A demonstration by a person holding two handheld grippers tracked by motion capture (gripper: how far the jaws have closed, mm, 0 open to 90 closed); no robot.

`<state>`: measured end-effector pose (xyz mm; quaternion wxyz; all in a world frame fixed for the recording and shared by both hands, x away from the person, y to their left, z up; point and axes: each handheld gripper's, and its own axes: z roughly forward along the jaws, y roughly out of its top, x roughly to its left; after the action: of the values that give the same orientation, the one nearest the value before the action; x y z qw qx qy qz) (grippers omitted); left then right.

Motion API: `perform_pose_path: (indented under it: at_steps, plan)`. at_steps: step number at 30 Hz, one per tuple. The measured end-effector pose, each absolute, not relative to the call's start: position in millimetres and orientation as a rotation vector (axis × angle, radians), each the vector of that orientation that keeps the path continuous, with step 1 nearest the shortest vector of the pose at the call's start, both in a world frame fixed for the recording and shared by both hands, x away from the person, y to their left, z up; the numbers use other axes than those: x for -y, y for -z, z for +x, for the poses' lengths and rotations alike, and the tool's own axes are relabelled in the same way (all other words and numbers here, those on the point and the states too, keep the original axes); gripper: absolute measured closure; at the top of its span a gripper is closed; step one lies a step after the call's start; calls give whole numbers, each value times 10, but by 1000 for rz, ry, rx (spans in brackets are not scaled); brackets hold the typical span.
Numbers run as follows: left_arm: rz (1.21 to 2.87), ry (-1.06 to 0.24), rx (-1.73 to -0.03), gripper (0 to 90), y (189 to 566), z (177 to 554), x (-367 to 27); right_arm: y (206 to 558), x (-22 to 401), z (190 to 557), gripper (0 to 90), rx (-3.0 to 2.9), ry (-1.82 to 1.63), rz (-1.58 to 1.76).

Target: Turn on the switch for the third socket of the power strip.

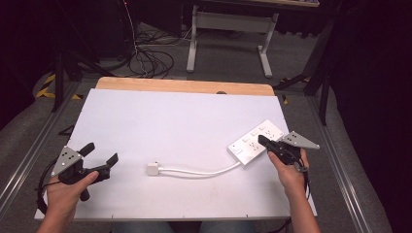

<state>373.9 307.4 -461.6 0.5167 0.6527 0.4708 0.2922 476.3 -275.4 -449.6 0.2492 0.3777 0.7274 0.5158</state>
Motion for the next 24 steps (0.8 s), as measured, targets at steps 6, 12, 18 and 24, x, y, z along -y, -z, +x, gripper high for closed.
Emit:
perform_pose_path:
  at_steps: [6,12,18,24]
  plan:
    - [1572,-700,-1128,78,4617,3743,-3073,4484,2739,4800,900,-1989,-1382,1021]
    - [1568,-703,-1130,78,4607,3733,-3087,4482,2749,4817,900,-1988,-1369,1037]
    - [1575,-704,-1120,78,4610,3731,-3074,4492,2771,4870,900,-1984,-1353,1059]
    - [1576,-707,-1116,78,4607,3733,-3068,4491,2803,4933,900,-1974,-1326,1079]
